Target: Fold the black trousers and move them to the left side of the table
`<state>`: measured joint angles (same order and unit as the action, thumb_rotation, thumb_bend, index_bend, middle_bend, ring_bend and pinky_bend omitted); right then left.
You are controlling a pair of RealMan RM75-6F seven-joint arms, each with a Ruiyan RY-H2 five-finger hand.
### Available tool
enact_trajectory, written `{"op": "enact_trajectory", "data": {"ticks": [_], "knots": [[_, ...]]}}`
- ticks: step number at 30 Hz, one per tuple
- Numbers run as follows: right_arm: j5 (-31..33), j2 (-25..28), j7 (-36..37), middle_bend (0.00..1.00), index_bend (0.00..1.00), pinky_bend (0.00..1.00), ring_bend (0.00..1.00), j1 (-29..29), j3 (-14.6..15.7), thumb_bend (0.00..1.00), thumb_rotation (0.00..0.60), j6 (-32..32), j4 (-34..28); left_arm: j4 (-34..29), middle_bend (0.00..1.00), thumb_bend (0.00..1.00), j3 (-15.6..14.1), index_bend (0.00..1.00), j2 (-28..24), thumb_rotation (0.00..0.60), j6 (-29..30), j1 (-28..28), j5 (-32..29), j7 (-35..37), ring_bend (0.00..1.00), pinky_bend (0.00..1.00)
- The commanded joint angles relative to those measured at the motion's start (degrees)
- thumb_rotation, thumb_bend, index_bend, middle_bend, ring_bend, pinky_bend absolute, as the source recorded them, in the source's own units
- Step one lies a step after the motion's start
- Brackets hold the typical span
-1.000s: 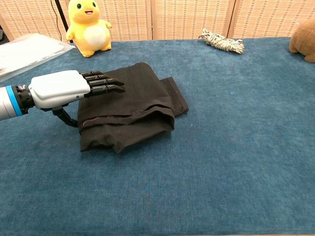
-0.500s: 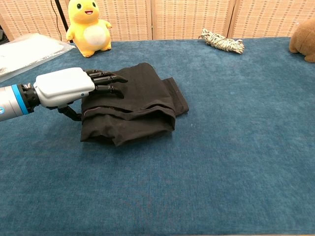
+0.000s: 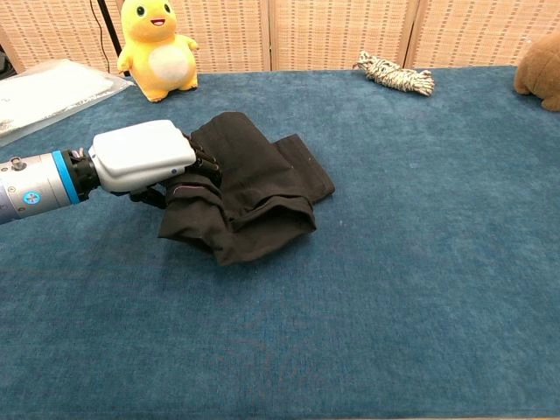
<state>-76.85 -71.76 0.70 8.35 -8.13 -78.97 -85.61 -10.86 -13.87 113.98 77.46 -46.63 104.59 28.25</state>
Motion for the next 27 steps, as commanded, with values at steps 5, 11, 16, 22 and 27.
{"op": "enact_trajectory", "data": {"ticks": [5, 11, 16, 22, 27], "knots": [[0.0, 0.1, 0.2, 0.00, 0.00, 0.00, 0.00, 0.0, 0.0, 0.00, 0.600, 0.1, -0.2, 1.0, 0.77, 1.00, 0.6, 0.95, -1.1, 0.600, 4.5, 0.2, -0.3, 0.4, 0.67, 0.72], [0.0, 0.0, 0.3, 0.00, 0.00, 0.00, 0.00, 0.0, 0.1, 0.00, 0.600, 0.2, -0.5, 1.4, 0.79, 1.00, 0.7, 0.97, -4.1, 0.600, 7.6, 0.8, -0.5, 0.1, 0.68, 0.73], [-0.5, 0.1, 0.2, 0.00, 0.00, 0.00, 0.00, 0.0, 0.3, 0.00, 0.600, 0.0, -1.0, 1.6, 0.80, 1.00, 1.5, 0.98, -8.7, 0.600, 8.5, 2.7, -1.7, 0.4, 0.68, 0.73], [-0.6, 0.2, 0.1, 0.00, 0.00, 0.00, 0.00, -0.1, 0.4, 0.00, 0.600, -0.1, -1.4, 1.0, 0.80, 1.00, 1.4, 0.98, -14.2, 0.600, 10.6, 6.5, -2.3, 0.5, 0.68, 0.73], [-0.8, 0.2, 0.1, 0.00, 0.00, 0.00, 0.00, 0.0, 0.6, 0.00, 0.600, 0.1, -1.6, 0.0, 0.80, 1.00, 1.0, 0.98, -18.7, 0.600, 11.7, 10.8, -2.6, 0.8, 0.68, 0.73]]}}
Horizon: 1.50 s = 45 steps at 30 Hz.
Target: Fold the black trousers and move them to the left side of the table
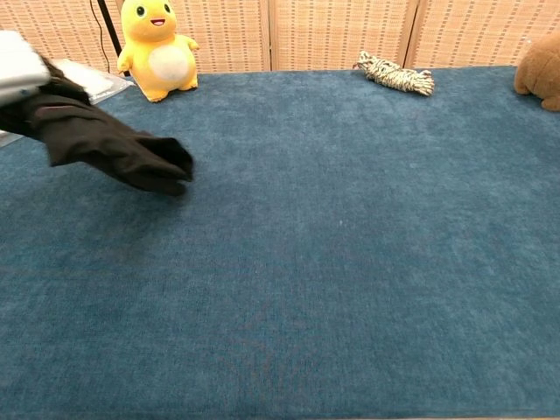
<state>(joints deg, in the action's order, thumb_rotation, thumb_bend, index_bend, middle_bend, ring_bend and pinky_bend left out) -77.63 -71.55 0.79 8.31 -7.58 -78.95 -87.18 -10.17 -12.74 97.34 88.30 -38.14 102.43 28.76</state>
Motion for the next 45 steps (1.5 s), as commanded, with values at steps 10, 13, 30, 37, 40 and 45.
{"op": "enact_trajectory", "data": {"ticks": [10, 13, 30, 37, 40, 45], "knots": [[0.1, -0.4, -0.3, 0.00, 0.00, 0.00, 0.00, 0.2, 0.4, 0.00, 0.600, 0.8, 0.3, -1.4, 0.80, 1.00, 0.0, 0.98, -7.4, 0.600, 4.6, 11.8, -1.7, 1.8, 0.68, 0.73], [0.0, -0.6, -0.4, 0.00, 0.00, 0.00, 0.00, 0.4, 0.5, 0.00, 0.600, 1.1, 0.4, -1.3, 0.80, 1.00, 0.0, 0.98, -7.6, 0.600, 4.4, 13.0, -1.8, 2.2, 0.68, 0.73], [-0.5, -0.1, 1.5, 0.00, 0.00, 0.00, 0.00, 0.3, 0.9, 0.00, 0.600, 1.4, -0.8, -6.2, 0.00, 0.01, -4.0, 0.00, -10.0, 0.381, 6.7, 14.5, 2.9, 1.4, 0.00, 0.30], [0.1, 0.1, 0.0, 0.00, 0.00, 0.00, 0.00, 0.3, 1.1, 0.00, 0.600, 1.8, -2.1, -10.1, 0.00, 0.00, -3.7, 0.00, -12.5, 0.364, 9.5, 17.5, 2.5, 1.5, 0.00, 0.25], [-0.2, 0.5, -0.4, 0.00, 0.00, 0.00, 0.00, 0.3, 1.3, 0.00, 0.600, 1.8, -2.8, -12.7, 0.00, 0.00, -2.7, 0.00, -13.3, 0.354, 10.0, 18.7, 1.3, 1.2, 0.00, 0.16], [-2.0, 1.6, -2.0, 0.00, 0.00, 0.00, 0.00, 0.1, 1.5, 0.00, 0.600, 0.3, -3.6, -22.3, 0.00, 0.00, 0.1, 0.00, -15.8, 0.311, 10.8, 20.4, -1.7, -0.7, 0.00, 0.02]]}}
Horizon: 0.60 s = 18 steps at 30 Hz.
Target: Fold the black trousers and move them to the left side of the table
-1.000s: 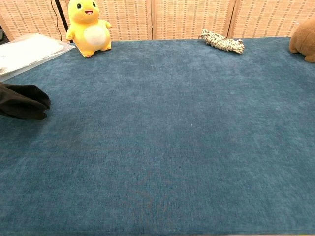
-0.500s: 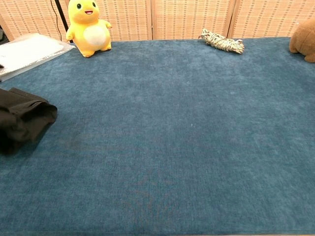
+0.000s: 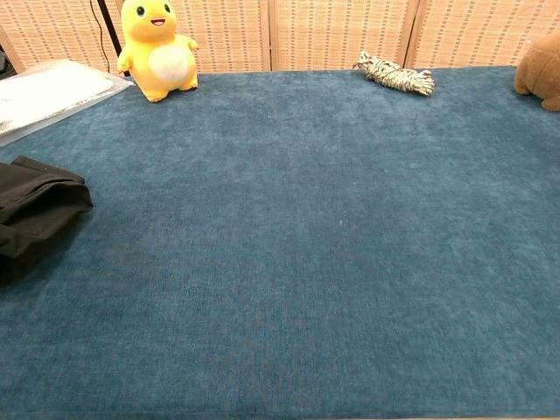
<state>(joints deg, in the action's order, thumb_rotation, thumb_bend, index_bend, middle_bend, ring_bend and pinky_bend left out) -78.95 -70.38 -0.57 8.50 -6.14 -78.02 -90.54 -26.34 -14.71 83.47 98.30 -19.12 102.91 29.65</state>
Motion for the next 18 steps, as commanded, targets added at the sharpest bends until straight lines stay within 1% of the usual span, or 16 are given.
{"op": "enact_trajectory", "data": {"ticks": [1, 2, 3, 5, 6, 7, 8, 11, 15, 18], "knots": [[-1.1, 0.6, -1.1, 0.00, 0.00, 0.00, 0.00, -0.1, 0.1, 0.00, 0.600, -1.1, -0.2, -9.0, 0.00, 0.00, 2.7, 0.00, -2.7, 0.301, 1.1, 1.7, -2.9, -2.5, 0.00, 0.01], [-1.7, 0.7, -1.7, 0.00, 0.00, 0.00, 0.00, -0.2, 0.0, 0.00, 0.600, -1.9, 0.0, -12.5, 0.00, 0.00, 3.5, 0.00, -3.6, 0.288, 1.2, 2.1, -3.7, -3.7, 0.00, 0.00], [-2.0, 0.7, -2.1, 0.00, 0.00, 0.00, 0.00, -0.2, 0.0, 0.00, 0.600, -2.3, 0.1, -15.0, 0.00, 0.00, 3.8, 0.00, -4.3, 0.287, 1.2, 2.3, -4.1, -4.7, 0.00, 0.00], [-2.8, 0.7, -3.8, 0.00, 0.00, 0.00, 0.00, -0.5, -0.1, 0.00, 0.600, -3.8, 0.7, -23.3, 0.00, 0.00, 4.9, 0.00, -6.8, 0.295, 0.6, 2.9, -5.6, -8.4, 0.00, 0.00], [-3.0, 0.6, -4.5, 0.00, 0.00, 0.00, 0.00, -0.5, -0.2, 0.00, 0.600, -4.3, 0.9, -27.2, 0.00, 0.00, 5.4, 0.00, -8.0, 0.310, 0.0, 3.2, -6.4, -10.7, 0.00, 0.00], [-3.1, 0.6, -5.0, 0.00, 0.00, 0.00, 0.00, -0.6, -0.3, 0.00, 0.600, -4.7, 1.0, -29.8, 0.00, 0.00, 5.6, 0.00, -8.8, 0.322, -0.7, 3.3, -7.0, -12.2, 0.00, 0.00], [-3.1, 0.6, -5.6, 0.00, 0.00, 0.00, 0.00, -0.7, -0.4, 0.00, 0.600, -5.2, 1.1, -34.0, 0.00, 0.00, 6.1, 0.00, -9.9, 0.342, -1.5, 3.7, -8.2, -13.8, 0.00, 0.00], [-3.1, 0.4, -6.8, 0.00, 0.00, 0.00, 0.00, -0.9, -0.7, 0.00, 0.600, -6.1, 1.2, -43.7, 0.00, 0.00, 7.1, 0.00, -12.8, 0.387, -4.3, 4.4, -11.4, -17.4, 0.00, 0.00], [-2.9, 0.4, -7.4, 0.00, 0.00, 0.00, 0.00, -1.2, -1.1, 0.00, 0.600, -7.1, 1.1, -52.7, 0.00, 0.00, 8.6, 0.00, -15.5, 0.492, -6.7, 5.2, -15.1, -22.0, 0.00, 0.00], [-3.1, 0.3, -8.1, 0.00, 0.00, 0.00, 0.00, -1.3, -1.3, 0.00, 0.600, -7.8, 1.1, -57.0, 0.00, 0.00, 9.9, 0.00, -16.5, 0.522, -7.7, 5.9, -17.8, -24.1, 0.00, 0.00]]}}
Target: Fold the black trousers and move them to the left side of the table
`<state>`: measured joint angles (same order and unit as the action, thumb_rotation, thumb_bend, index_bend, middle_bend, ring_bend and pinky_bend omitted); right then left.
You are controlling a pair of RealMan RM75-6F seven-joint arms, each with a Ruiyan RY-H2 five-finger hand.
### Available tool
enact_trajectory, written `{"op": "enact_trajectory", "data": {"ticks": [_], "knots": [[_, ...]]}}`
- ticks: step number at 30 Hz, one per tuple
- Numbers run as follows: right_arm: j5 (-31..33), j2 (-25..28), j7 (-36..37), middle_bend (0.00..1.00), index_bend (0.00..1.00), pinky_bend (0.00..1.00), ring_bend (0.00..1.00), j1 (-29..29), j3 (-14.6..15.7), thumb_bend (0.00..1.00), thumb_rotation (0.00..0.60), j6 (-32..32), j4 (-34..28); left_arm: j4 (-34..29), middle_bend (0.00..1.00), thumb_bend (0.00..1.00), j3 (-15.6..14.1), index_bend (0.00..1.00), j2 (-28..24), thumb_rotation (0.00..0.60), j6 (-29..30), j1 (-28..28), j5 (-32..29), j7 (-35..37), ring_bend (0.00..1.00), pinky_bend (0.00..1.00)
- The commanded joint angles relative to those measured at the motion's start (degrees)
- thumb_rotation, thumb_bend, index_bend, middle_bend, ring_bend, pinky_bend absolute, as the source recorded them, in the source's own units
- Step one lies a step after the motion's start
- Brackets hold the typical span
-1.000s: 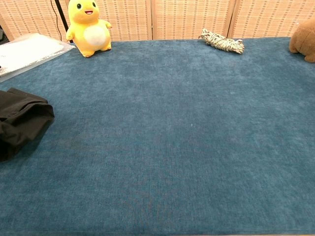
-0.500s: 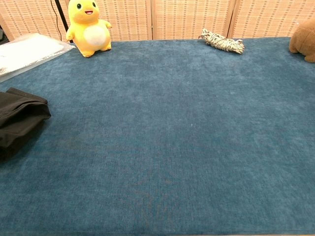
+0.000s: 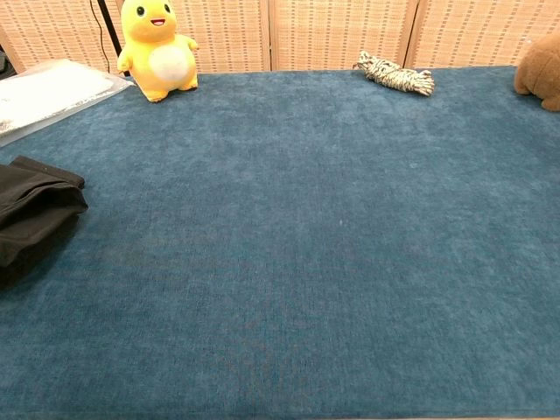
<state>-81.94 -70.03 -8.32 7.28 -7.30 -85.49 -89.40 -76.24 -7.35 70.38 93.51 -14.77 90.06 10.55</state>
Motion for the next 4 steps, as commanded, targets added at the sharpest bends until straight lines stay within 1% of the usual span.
{"op": "enact_trajectory", "data": {"ticks": [1, 4], "knots": [[-0.2, 0.0, -0.6, 0.00, 0.00, 0.00, 0.00, -0.1, -0.1, 0.00, 0.600, -0.4, -0.1, -8.3, 0.00, 0.00, 3.0, 0.00, -3.8, 0.525, -3.2, 1.7, -5.7, -5.4, 0.00, 0.00], [-0.1, -0.1, -1.4, 0.00, 0.00, 0.00, 0.00, -0.4, 0.1, 0.00, 0.600, -0.7, -0.5, -10.9, 0.00, 0.00, 4.1, 0.00, -4.8, 0.533, -5.0, 1.8, -7.3, -5.7, 0.00, 0.00]]}}
